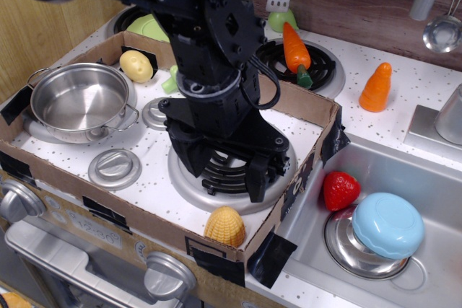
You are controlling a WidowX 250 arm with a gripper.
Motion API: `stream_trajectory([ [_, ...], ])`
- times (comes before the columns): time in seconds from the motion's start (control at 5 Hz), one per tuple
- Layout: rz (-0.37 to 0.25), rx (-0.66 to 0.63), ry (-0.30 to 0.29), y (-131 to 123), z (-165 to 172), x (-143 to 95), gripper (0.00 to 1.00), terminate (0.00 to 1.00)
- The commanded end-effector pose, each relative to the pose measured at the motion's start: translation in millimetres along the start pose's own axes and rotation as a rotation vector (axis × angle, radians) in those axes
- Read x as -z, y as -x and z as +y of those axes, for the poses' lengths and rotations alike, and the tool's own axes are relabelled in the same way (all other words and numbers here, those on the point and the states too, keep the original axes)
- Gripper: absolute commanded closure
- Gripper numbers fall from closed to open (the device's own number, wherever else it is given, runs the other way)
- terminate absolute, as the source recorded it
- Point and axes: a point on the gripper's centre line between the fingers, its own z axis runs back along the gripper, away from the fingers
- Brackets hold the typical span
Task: Put broccoli in pot
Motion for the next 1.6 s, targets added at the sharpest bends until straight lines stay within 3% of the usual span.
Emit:
stream_trajectory([
  [0.0, 0.0, 0.0, 0.0, 0.0, 0.0, 0.0, 0.0, 0.0],
  [0.4, 0.001, 0.074, 0.002, -32.3, 15.2, -4.3, 0.0, 0.0],
  [0.8, -0.007, 0.151, -0.014, -82.2, 41.0, -11.1, 0.0, 0.0],
  [1.2, -0.039, 0.196, -0.074, -117.7, 67.6, -8.6, 0.0, 0.0],
  [1.4, -0.03, 0.184, -0.118, -122.0, 84.7, -8.2, 0.0, 0.0],
])
